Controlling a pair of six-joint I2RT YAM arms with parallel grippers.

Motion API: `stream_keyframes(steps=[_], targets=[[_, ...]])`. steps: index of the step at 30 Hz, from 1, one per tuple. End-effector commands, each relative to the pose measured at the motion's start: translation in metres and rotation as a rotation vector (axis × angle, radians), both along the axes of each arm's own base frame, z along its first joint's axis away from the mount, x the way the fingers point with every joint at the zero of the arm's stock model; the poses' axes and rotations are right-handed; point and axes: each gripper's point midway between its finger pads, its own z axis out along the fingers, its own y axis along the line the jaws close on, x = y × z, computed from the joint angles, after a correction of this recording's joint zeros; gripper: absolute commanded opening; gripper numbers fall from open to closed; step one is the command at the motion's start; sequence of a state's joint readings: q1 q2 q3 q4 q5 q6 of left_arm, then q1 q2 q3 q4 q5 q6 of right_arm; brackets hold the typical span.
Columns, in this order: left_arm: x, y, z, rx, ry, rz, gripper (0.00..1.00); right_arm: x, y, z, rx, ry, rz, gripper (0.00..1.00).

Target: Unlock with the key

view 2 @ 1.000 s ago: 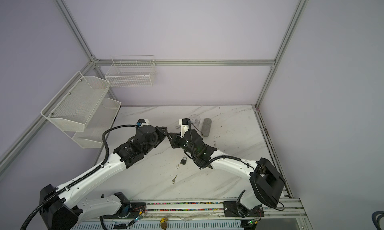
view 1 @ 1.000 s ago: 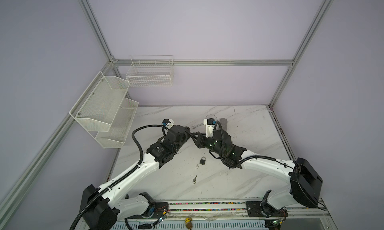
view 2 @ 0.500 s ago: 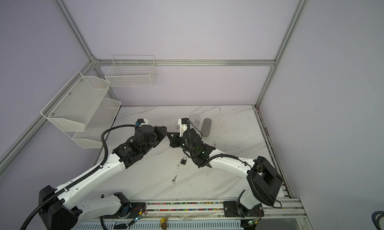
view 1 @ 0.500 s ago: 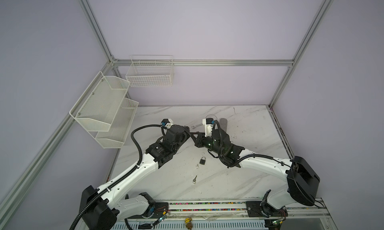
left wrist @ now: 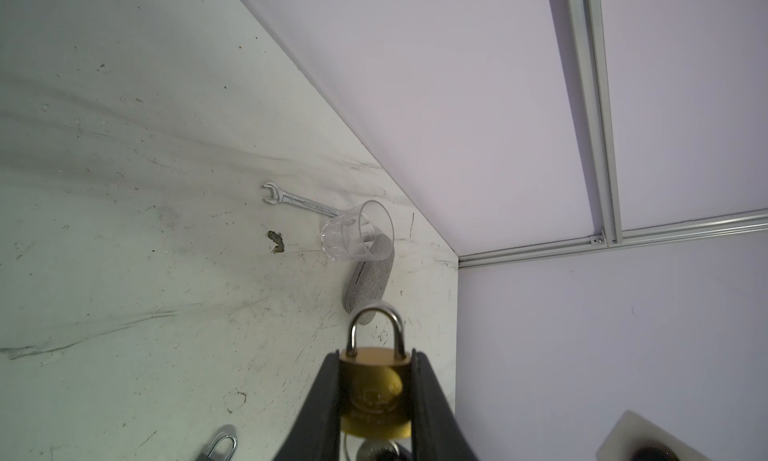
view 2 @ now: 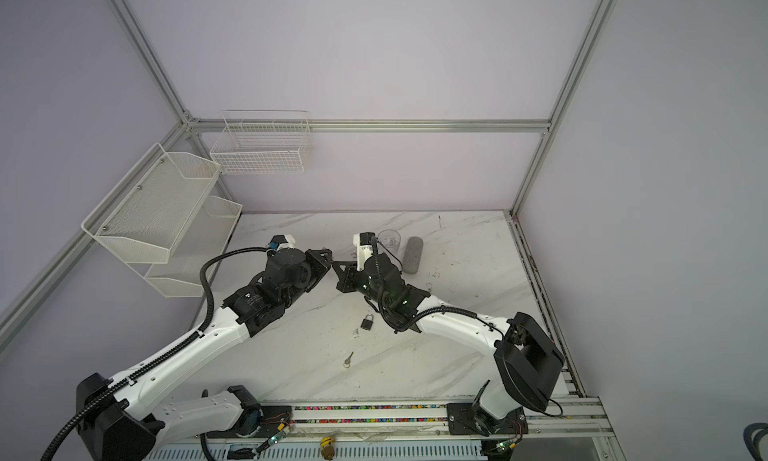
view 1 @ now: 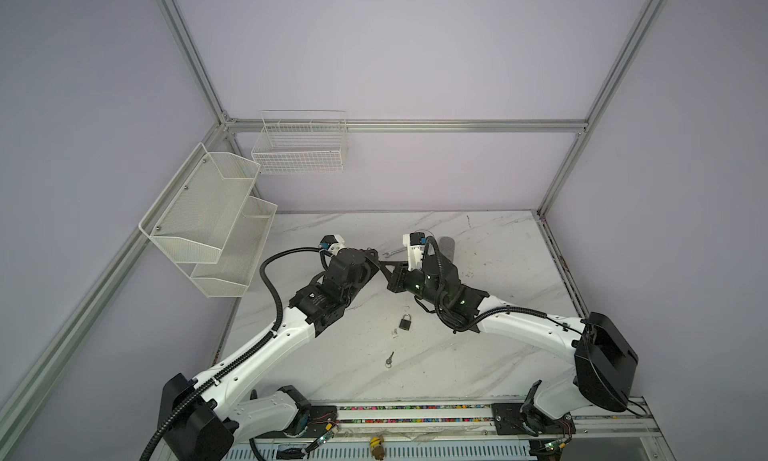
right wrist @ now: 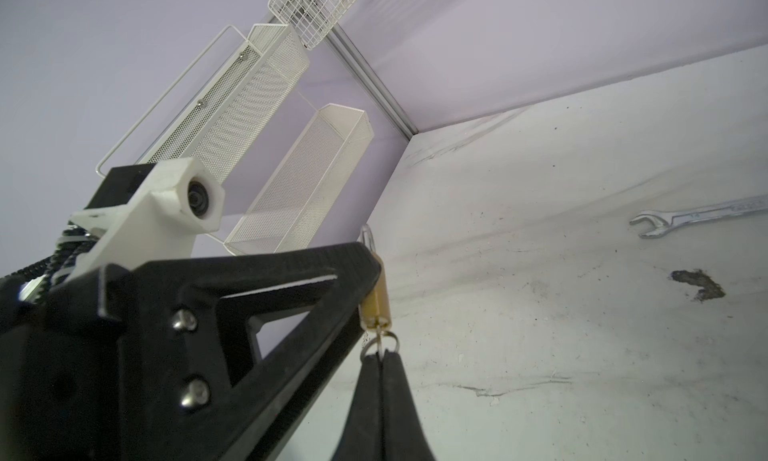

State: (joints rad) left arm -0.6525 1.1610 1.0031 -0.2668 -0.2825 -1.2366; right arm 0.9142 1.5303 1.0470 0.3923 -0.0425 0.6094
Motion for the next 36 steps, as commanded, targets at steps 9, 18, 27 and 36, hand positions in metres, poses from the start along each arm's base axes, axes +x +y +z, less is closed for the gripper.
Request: stream_keyframes(steps=[9,18,27,36], targets=[[-0.033,-0.059,0.013,0.006,-0.033,-0.345,0.0,0.012,-0.003,0.017,-0.063,-0.113,-0.02,0.03],[-0.007,-0.018,0.012,0.048,-0.048,-0.18,0.0,0.004,-0.008,-0.005,-0.114,-0.078,0.002,0.11],[0.001,0.001,0.011,0.065,-0.056,-0.083,0.0,-0.012,-0.013,-0.005,-0.091,-0.044,0.055,0.22],[0.0,0.008,0.004,0.036,-0.046,-0.049,0.0,-0.008,-0.011,0.0,-0.04,0.032,0.022,0.22]])
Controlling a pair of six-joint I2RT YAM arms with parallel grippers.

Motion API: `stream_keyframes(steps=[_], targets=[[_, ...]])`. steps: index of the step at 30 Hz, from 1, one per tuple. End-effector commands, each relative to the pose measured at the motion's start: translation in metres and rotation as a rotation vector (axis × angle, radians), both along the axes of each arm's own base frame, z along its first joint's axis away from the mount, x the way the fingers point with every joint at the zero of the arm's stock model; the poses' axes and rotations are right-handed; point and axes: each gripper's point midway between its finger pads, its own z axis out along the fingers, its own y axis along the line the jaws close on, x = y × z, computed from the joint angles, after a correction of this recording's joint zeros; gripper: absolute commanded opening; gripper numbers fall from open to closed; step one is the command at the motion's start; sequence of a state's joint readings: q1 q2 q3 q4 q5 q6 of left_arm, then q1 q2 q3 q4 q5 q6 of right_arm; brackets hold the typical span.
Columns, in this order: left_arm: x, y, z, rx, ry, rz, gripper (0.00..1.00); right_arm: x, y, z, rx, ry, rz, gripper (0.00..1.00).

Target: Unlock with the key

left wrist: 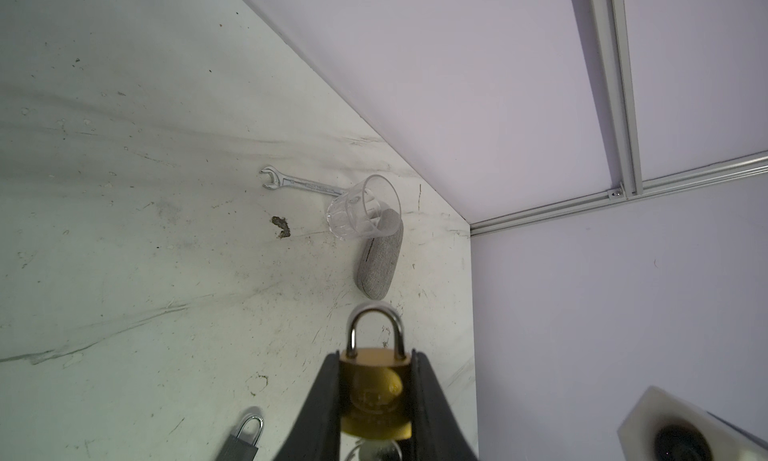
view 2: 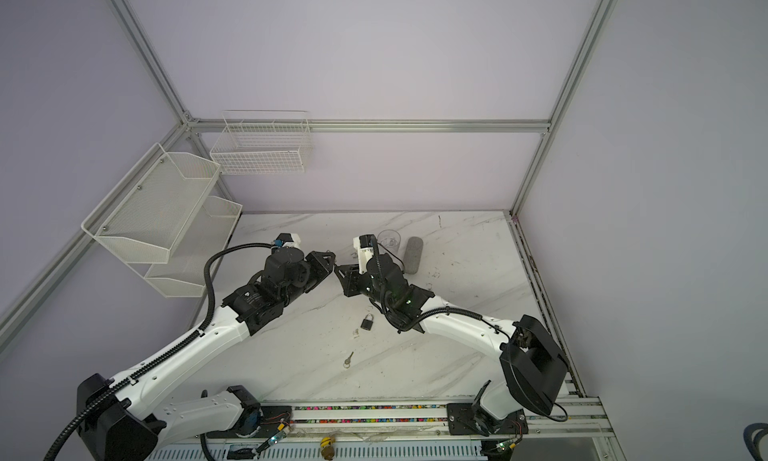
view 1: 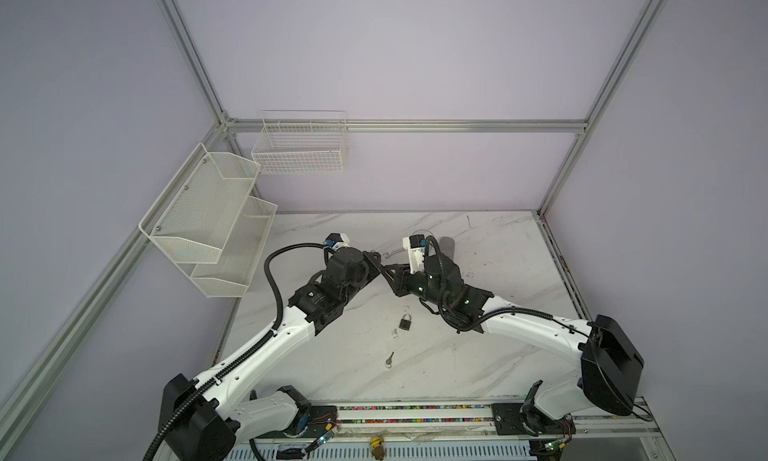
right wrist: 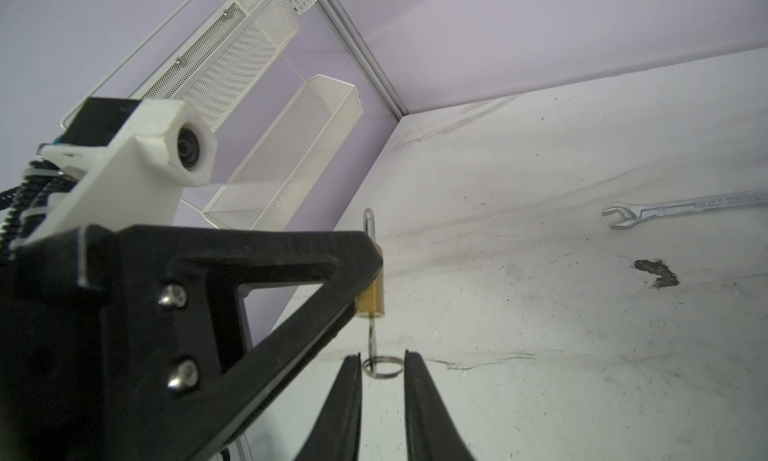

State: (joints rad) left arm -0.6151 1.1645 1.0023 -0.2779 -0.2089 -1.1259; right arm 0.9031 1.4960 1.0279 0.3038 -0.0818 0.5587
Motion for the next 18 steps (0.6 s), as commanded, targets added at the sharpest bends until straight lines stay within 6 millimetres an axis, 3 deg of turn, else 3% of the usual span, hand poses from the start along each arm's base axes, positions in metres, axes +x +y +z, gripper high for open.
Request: stream_keyframes(steps=[1,12,18], targets=[[-0.002,0.008,0.009,-0.044,-0.04,0.027,0.0,0.001,-0.002,0.016,0.049,0.024,-0.02,0.22],[-0.002,0.008,0.007,-0.049,-0.036,0.034,0.0,0.003,-0.006,0.041,0.115,0.019,-0.05,0.21],[-0.002,0.008,0.009,-0.055,-0.039,0.034,0.0,0.005,-0.005,0.04,0.112,0.025,-0.056,0.17]])
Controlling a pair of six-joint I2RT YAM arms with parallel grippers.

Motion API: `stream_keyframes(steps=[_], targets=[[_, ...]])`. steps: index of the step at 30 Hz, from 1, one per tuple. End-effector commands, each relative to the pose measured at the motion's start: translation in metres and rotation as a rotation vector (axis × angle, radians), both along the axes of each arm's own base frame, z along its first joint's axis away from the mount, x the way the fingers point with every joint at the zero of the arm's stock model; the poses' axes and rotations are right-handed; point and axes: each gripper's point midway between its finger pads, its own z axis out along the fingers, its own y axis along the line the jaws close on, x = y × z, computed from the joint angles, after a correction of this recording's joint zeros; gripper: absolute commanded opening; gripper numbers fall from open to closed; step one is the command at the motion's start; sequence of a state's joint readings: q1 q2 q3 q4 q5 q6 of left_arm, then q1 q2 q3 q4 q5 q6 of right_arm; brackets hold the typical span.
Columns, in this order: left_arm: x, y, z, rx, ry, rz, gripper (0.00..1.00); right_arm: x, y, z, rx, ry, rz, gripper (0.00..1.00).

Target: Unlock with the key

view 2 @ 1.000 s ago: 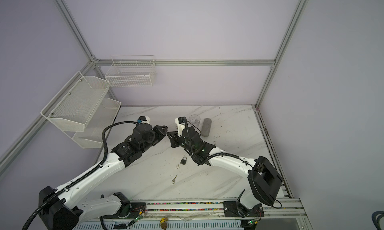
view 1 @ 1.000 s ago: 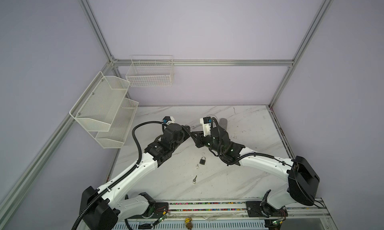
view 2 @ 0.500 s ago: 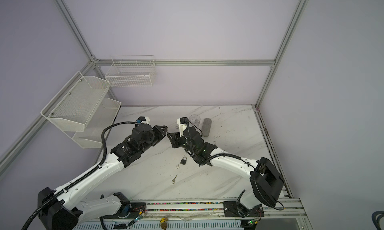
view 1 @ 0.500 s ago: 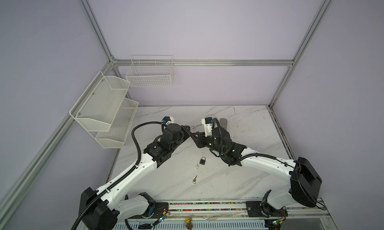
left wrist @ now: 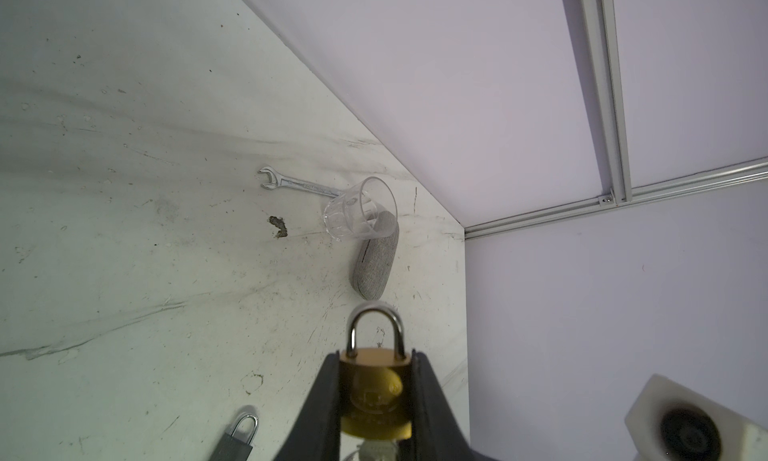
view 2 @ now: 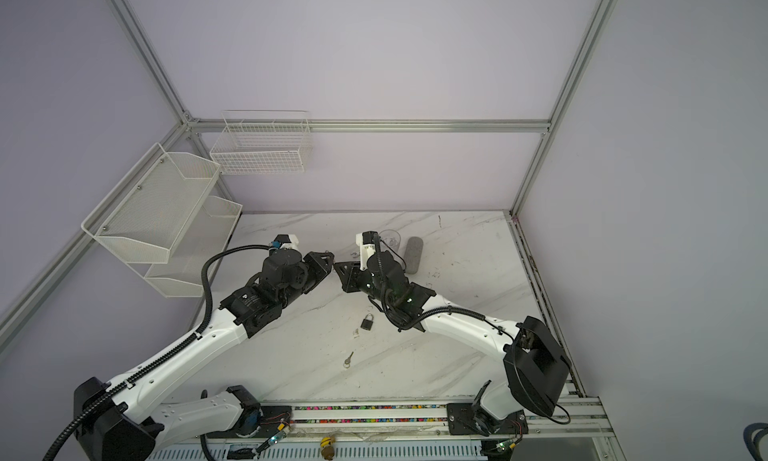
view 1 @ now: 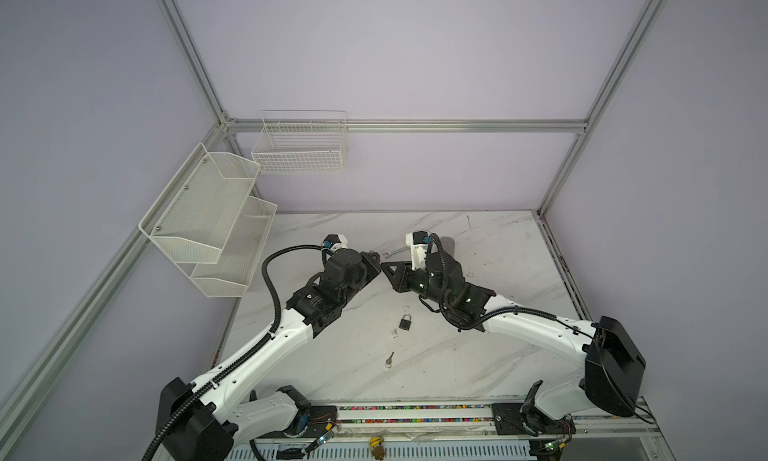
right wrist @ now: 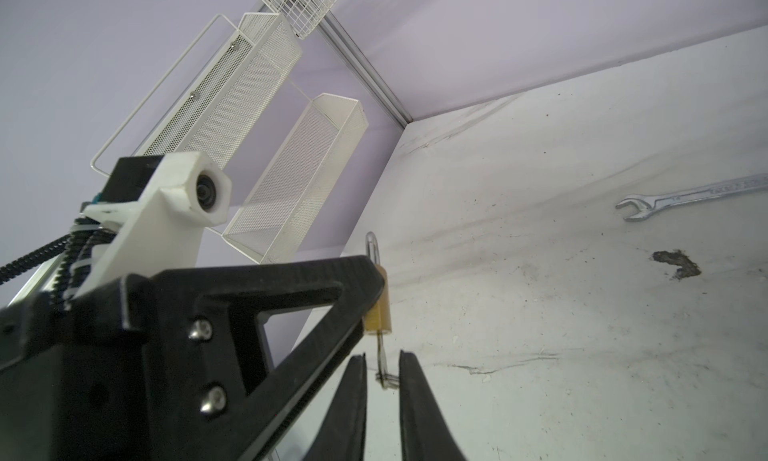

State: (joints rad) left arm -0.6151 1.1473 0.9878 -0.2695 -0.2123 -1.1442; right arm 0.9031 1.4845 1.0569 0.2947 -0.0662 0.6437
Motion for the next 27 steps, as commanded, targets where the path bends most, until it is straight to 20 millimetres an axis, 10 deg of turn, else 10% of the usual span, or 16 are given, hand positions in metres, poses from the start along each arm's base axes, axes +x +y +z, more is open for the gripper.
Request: stream_keyframes(steps=[1,27], targets=[[0.0,0.006,0.007,-0.035,-0.035,0.025,0.0,0.003,-0.004,0.023,0.04,-0.02,-0.023,0.16],[0.002,0.005,0.014,-0.07,-0.048,0.039,0.0,0.01,0.007,-0.012,-0.03,0.029,-0.014,0.13]])
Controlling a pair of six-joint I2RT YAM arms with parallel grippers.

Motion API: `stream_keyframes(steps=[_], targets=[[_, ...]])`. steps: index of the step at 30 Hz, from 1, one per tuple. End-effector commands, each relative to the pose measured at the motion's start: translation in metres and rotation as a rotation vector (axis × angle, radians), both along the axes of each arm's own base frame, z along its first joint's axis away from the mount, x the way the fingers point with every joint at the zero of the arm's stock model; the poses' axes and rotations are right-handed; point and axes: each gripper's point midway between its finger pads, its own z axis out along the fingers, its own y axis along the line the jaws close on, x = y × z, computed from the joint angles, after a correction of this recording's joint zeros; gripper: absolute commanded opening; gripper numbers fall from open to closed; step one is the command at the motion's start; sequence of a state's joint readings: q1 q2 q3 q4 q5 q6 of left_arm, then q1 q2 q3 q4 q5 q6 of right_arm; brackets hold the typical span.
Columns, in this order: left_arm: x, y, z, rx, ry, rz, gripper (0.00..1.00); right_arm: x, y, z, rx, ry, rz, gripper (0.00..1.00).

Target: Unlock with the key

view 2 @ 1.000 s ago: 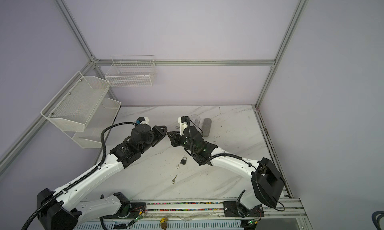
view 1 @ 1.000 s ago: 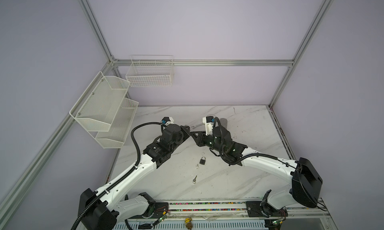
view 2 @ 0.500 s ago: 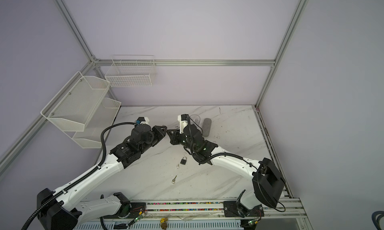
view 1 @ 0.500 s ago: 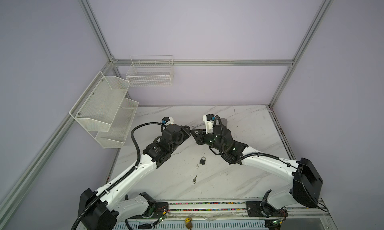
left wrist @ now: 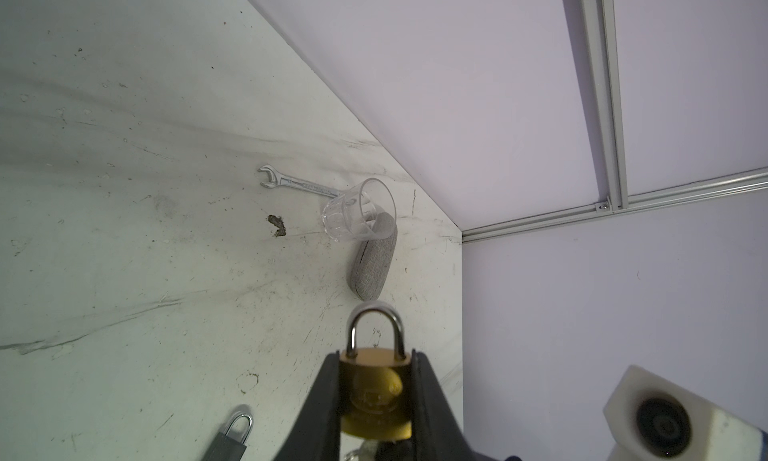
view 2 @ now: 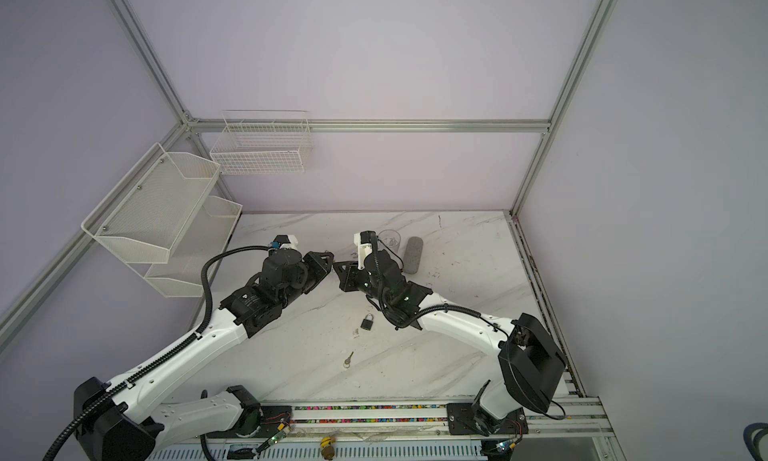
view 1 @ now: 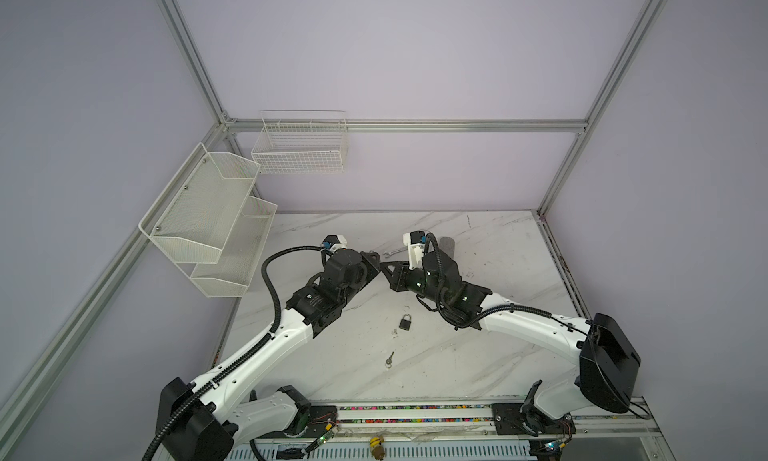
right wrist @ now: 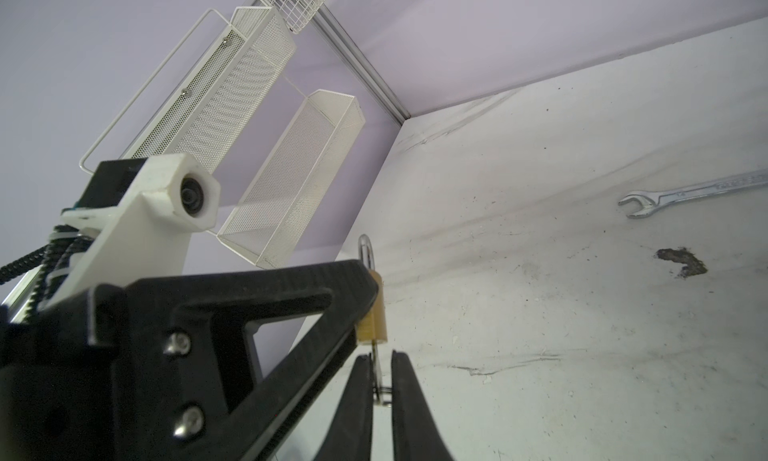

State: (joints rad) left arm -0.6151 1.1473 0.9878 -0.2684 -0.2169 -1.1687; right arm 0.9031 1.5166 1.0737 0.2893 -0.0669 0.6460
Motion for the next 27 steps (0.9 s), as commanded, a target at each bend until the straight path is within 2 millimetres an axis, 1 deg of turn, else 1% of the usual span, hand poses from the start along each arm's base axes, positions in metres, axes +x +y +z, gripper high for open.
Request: stream_keyframes(steps=[1,3,6,9,12,15,17,21,24,27], targets=[[0.002,0.004,0.016,-0.057,-0.057,0.025,0.0,0.006,0.003,-0.006,-0.018,0.017,-0.012,0.1],[0.001,0.003,0.018,-0.073,-0.06,0.016,0.0,0.006,0.004,-0.009,-0.022,0.023,-0.01,0.09],[-0.002,0.002,0.024,-0.091,-0.07,0.005,0.0,0.005,0.004,-0.01,-0.023,0.024,-0.008,0.03],[-0.006,-0.005,0.031,-0.115,-0.075,-0.037,0.0,0.007,0.002,-0.008,-0.021,0.023,-0.019,0.0],[-0.017,-0.021,0.034,-0.193,-0.051,-0.114,0.0,0.009,0.001,-0.003,-0.02,0.003,-0.028,0.0],[-0.025,-0.042,0.038,-0.216,-0.05,-0.202,0.0,0.011,0.005,0.007,0.002,-0.037,-0.022,0.0],[-0.028,-0.047,0.039,-0.226,-0.04,-0.232,0.0,0.011,0.008,0.009,0.02,-0.028,-0.006,0.0],[-0.027,-0.042,0.038,-0.249,-0.058,-0.202,0.0,0.005,0.014,0.012,0.161,0.047,0.078,0.0],[-0.025,-0.039,0.039,-0.257,-0.071,-0.182,0.0,-0.002,0.019,0.012,0.199,0.085,0.118,0.0],[-0.022,-0.04,0.039,-0.262,-0.075,-0.177,0.0,-0.005,0.017,0.013,0.245,0.116,0.133,0.0]])
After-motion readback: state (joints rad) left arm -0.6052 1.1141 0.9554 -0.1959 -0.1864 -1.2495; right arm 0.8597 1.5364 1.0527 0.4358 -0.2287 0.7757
